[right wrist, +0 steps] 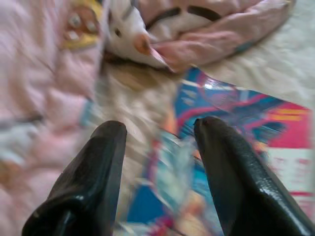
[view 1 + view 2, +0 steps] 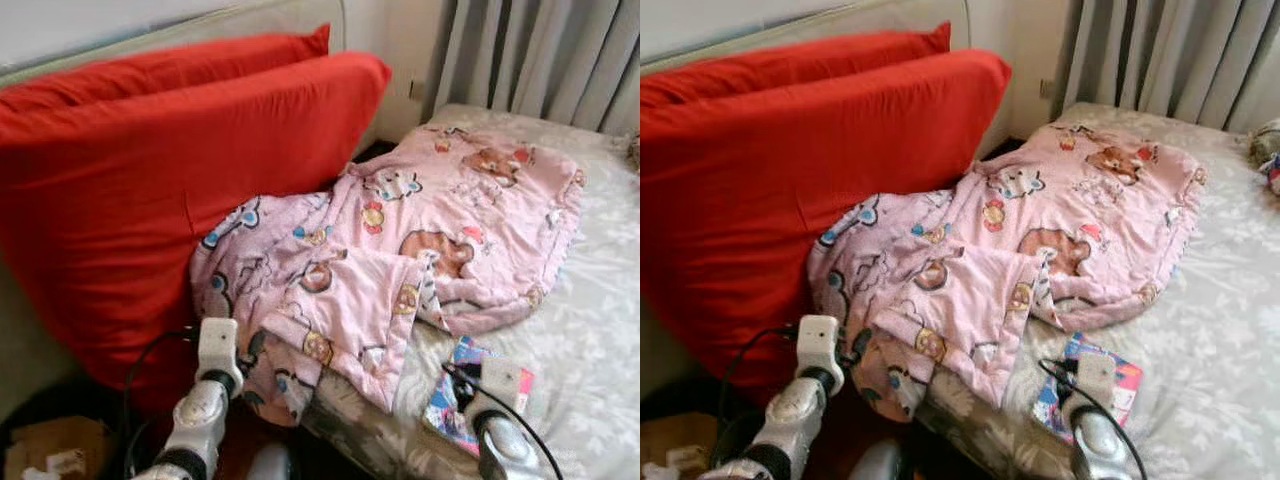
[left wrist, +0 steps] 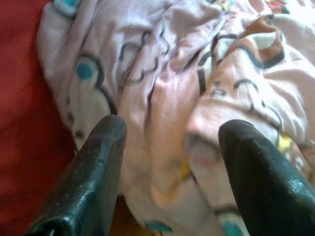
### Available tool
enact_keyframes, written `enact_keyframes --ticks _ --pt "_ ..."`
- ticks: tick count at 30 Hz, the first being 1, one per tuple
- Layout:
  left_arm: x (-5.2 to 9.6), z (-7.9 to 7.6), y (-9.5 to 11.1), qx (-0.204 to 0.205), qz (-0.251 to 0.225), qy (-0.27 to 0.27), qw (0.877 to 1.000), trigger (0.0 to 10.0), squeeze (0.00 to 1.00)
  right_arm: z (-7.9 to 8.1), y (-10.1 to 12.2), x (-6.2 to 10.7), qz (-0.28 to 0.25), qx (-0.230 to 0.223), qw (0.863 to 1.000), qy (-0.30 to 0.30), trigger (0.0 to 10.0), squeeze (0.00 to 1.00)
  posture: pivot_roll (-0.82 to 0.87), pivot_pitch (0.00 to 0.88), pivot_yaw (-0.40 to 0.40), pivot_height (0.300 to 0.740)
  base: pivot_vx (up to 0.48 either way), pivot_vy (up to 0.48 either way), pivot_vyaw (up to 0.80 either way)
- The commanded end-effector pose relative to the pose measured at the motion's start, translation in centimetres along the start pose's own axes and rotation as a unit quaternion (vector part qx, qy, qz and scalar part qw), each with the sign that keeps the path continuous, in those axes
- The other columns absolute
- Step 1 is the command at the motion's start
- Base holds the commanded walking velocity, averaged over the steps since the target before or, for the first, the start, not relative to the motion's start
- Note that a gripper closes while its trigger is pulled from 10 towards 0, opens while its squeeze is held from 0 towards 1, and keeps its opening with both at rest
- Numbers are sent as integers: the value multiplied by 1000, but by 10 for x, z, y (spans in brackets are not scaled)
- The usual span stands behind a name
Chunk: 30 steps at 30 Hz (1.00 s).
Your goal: Clean up the room
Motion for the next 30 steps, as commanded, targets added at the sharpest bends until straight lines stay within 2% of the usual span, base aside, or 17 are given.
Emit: enact_keyframes --ticks 1,6,7,12,15,22,26,28,30 --pt "-3 -5 7 2 -14 -4 1000 10000 0 -23 -7 5 15 -22 999 -41 10000 0 57 0 34 611 0 0 0" --pt "-1 -5 6 -2 -15 -9 1000 10000 0 -35 -3 4 8 -42 997 -69 10000 0 56 0 44 611 0 0 0" --pt "0 -5 5 -6 -16 -12 1000 10000 0 -42 3 4 0 -53 995 -87 10000 0 55 0 49 611 0 0 0" --pt "1 -4 6 -14 -21 -20 999 10000 0 -56 5 6 -5 -72 991 -112 10000 0 47 0 68 611 0 0 0" --pt "1 -7 7 -20 -27 -31 999 10000 0 -55 4 6 -4 -69 992 -102 10000 0 42 0 86 611 0 0 0" --pt "6 -9 4 -27 -32 -44 998 10000 0 -35 -5 6 10 -61 997 -43 10000 0 40 20 105 611 0 0 0" --pt "10 -10 2 -29 -39 -50 998 10000 0 -36 -9 9 7 -76 996 -49 10000 0 50 50 113 611 0 0 0" --pt "12 -10 0 -30 -36 -53 998 10000 0 -37 -9 9 4 -79 996 -52 10000 1000 51 65 115 611 0 0 0" --pt "13 -10 -3 -31 -32 -56 997 10000 0 -37 -5 8 -4 -82 995 -58 10000 1000 53 86 120 611 0 0 0"
Point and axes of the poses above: a point about 5 cm out from each wrist's last joint towards the gripper, its own x axis pointing back from the gripper into the wrist, its own y axis along the axis of the wrist's last joint, z = x × y, the point moved 3 cm from there along -x, pointing out of the wrist towards the gripper, and after that the axes turned 10 degrees about -x, right-handed, at the moved point
